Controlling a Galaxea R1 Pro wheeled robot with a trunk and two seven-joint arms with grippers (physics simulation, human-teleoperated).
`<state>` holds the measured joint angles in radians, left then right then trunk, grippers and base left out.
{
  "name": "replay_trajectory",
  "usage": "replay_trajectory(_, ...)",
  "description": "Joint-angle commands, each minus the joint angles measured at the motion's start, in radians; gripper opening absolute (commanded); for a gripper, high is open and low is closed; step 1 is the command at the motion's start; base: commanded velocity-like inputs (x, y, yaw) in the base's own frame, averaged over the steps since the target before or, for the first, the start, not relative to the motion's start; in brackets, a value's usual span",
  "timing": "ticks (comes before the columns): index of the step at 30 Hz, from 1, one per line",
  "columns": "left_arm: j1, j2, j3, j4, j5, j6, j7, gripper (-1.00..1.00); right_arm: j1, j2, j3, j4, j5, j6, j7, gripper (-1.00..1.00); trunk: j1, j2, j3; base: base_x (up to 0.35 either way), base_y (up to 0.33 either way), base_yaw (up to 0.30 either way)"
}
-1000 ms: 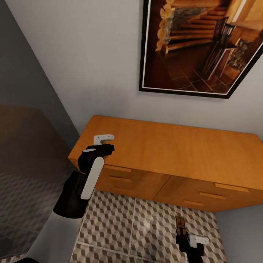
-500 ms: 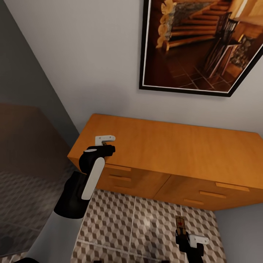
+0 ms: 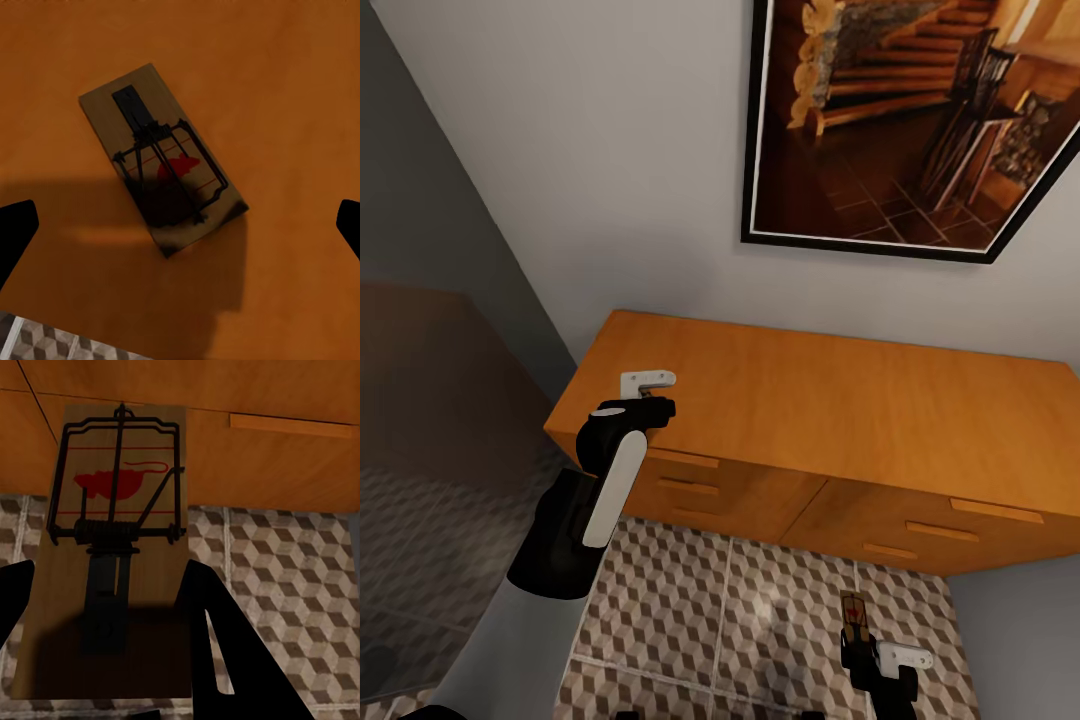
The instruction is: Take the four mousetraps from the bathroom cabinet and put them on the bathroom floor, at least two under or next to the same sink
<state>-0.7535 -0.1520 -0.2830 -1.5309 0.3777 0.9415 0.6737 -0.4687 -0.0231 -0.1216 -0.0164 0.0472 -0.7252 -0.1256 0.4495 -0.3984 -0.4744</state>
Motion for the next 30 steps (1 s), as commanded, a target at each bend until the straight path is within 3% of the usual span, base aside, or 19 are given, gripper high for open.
replay_trajectory(1,-0.001,0.0,-0.001,0.0,0.01,0.002,0.01,1.0,-0.001,0.0,-0.006,0.001,0.003,-0.003,-0.002,-1.0,0.001,-0.002,-0.001,0.037,0.0,0.0)
replay_trajectory(30,-0.001,0.002,-0.001,0.0,0.01,0.002,0.01,1.0,-0.001,-0.001,-0.006,0.001,0.003,-0.003,-0.002,-1.0,0.001,-0.002,-0.001,0.046,0.0,0.0)
